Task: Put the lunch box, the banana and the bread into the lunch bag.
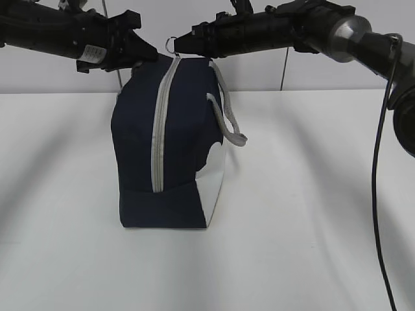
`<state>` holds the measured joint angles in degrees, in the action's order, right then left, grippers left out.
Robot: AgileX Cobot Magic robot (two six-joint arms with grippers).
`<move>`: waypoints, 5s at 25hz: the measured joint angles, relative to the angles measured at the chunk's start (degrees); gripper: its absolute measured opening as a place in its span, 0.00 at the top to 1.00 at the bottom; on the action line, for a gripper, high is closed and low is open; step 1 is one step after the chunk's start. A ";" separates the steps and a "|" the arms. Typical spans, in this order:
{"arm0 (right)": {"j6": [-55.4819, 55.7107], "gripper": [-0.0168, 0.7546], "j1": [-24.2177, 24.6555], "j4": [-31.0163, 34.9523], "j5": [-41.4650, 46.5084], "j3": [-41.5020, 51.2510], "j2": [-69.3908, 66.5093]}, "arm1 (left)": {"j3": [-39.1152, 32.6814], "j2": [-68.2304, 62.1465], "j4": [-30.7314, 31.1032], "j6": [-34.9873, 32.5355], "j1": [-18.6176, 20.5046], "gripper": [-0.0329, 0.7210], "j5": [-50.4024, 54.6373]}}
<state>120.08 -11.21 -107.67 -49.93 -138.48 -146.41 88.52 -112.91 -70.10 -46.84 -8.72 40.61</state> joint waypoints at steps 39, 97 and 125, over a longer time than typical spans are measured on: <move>13.15 1.00 0.00 0.33 6.34 0.81 -0.38 | 0.00 2.02 0.56 -8.36 0.00 0.94 5.65; -4.78 0.22 2.44 -0.01 6.41 37.58 30.57 | 0.00 16.81 26.81 18.96 3.31 0.37 16.17; -38.43 0.29 -15.85 5.82 58.91 90.37 63.40 | -36.82 66.28 40.13 31.04 3.31 0.38 22.26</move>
<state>81.65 -27.06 -101.85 8.98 -48.11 -83.01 51.70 -46.63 -29.97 -15.80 -5.41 62.87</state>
